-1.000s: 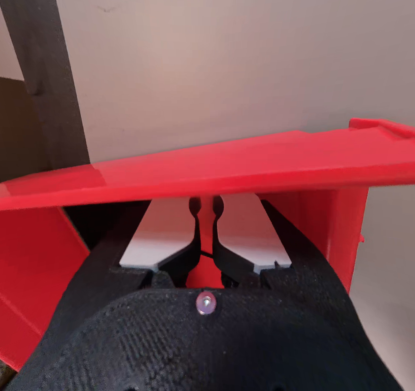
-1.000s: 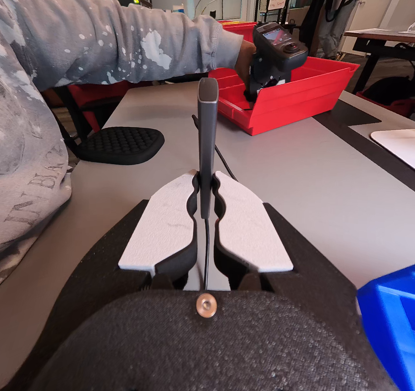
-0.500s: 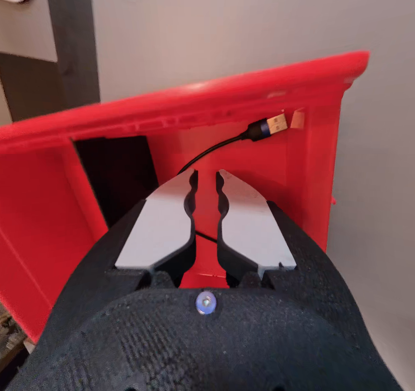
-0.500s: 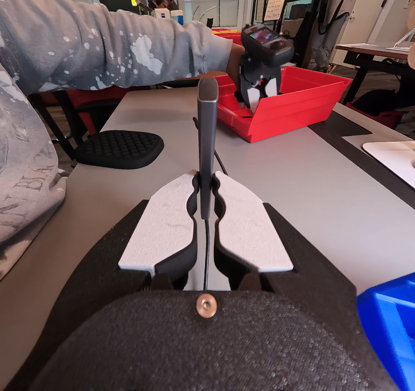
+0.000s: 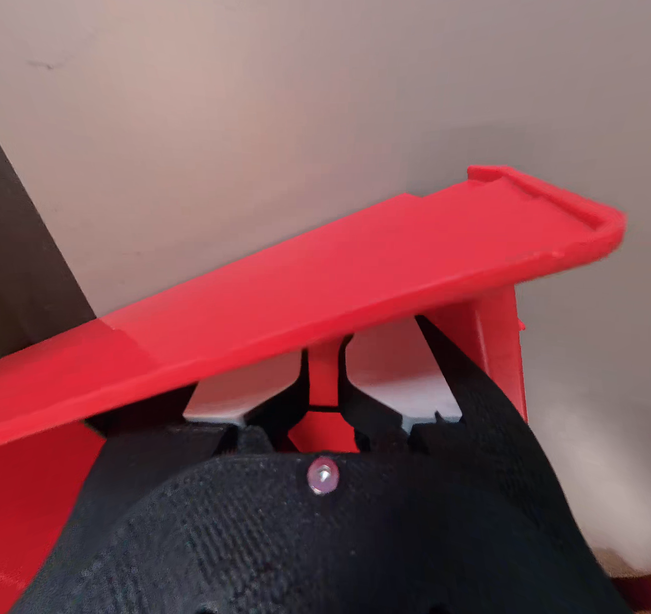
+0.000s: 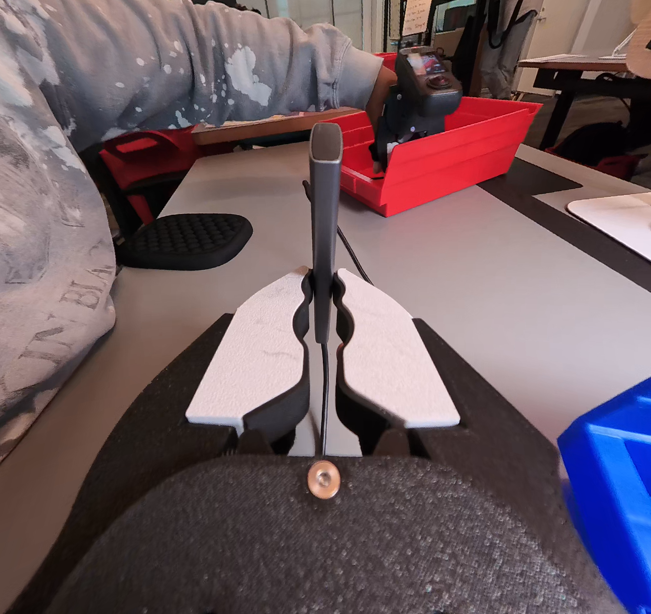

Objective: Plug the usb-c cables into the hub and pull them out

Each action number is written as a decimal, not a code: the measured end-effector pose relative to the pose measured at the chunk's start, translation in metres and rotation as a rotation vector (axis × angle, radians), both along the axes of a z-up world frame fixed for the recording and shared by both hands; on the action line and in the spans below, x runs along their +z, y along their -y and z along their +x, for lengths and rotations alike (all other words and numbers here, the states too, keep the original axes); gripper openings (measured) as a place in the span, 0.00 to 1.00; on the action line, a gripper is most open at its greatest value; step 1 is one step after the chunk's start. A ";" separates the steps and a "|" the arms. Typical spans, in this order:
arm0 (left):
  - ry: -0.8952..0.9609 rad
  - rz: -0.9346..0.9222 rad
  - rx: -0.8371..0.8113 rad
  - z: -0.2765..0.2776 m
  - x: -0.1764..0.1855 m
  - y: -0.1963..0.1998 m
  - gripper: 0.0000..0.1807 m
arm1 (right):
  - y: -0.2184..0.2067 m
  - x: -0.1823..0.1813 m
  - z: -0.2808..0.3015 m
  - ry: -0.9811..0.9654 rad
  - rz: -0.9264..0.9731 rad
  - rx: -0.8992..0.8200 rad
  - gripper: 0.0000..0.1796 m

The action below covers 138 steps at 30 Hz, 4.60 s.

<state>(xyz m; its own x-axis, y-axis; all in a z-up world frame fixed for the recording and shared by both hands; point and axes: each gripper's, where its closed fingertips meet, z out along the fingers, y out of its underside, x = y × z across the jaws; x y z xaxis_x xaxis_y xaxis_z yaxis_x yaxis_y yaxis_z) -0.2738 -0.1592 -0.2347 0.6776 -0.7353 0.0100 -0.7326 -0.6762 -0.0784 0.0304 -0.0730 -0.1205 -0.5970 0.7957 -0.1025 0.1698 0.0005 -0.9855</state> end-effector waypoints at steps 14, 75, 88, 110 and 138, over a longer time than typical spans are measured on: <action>-0.066 0.296 0.271 -0.024 0.068 0.010 0.00 | 0.006 0.009 0.004 -0.028 0.023 0.008 0.05; 0.374 1.078 0.361 0.112 0.235 -0.037 0.02 | -0.011 0.038 0.019 -0.141 -0.025 -0.060 0.05; 0.435 0.723 0.741 0.127 0.080 -0.005 0.08 | -0.026 0.043 0.020 -0.162 -0.066 -0.106 0.05; 0.444 0.409 0.079 0.230 0.001 -0.063 0.07 | -0.061 0.054 0.020 -0.234 -0.136 -0.260 0.05; 1.026 0.127 0.142 0.307 0.115 -0.011 0.03 | 0.029 -0.019 0.015 -0.066 0.326 0.076 0.05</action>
